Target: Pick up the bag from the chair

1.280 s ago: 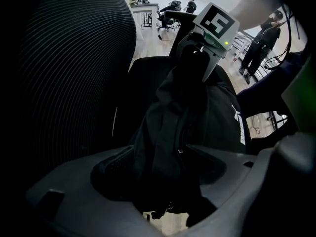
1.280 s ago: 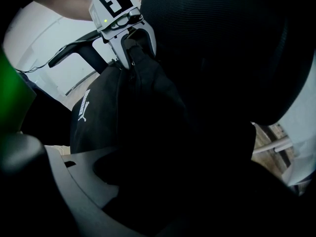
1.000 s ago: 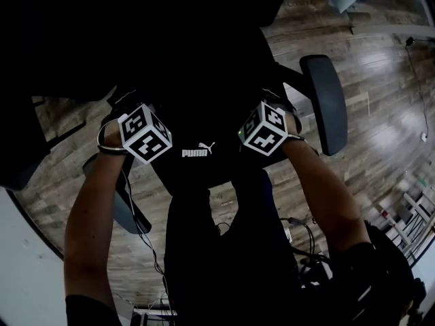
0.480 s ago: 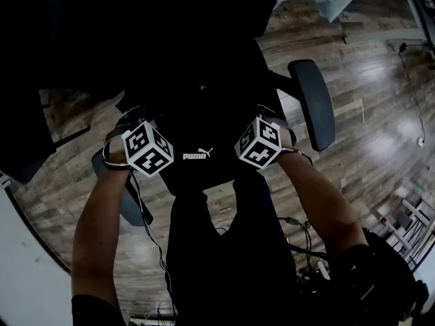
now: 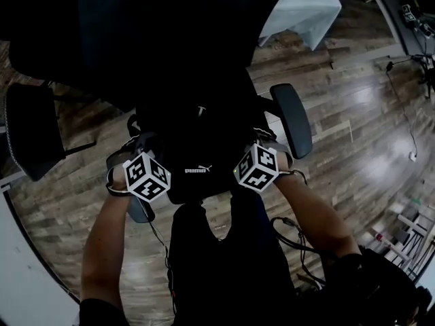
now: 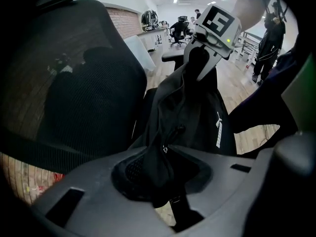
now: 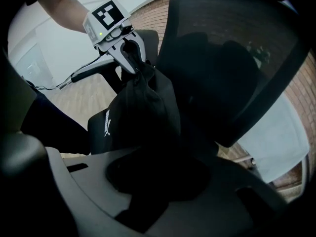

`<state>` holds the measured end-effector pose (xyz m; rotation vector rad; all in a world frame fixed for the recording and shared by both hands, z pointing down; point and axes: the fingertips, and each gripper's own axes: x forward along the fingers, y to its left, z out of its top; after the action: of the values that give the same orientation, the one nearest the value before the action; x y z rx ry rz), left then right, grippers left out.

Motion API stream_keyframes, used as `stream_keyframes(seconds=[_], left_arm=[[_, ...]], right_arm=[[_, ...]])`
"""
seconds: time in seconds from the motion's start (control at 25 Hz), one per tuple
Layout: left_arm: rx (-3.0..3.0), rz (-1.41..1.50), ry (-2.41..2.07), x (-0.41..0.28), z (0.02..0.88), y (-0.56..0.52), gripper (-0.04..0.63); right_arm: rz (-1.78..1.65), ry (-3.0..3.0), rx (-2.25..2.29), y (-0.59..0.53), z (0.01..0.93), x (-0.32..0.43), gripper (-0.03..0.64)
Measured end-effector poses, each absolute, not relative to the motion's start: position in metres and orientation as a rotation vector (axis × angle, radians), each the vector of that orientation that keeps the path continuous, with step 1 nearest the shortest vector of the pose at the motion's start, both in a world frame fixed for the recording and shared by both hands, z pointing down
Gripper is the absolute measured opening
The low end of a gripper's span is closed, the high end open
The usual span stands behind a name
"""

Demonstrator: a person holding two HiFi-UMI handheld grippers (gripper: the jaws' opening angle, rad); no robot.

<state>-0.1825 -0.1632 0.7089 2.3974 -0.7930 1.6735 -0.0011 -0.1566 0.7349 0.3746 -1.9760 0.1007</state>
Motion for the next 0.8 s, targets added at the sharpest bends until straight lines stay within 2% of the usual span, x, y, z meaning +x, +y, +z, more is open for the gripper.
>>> stream_keyframes(seconds=[0.8], left_arm=[[2.499,1.505,-1.142,-0.176,0.524,-0.155,0.098]], right_arm=[[-0.117,-2.026,0.418,-0.168,0.551,0.008,0.109]])
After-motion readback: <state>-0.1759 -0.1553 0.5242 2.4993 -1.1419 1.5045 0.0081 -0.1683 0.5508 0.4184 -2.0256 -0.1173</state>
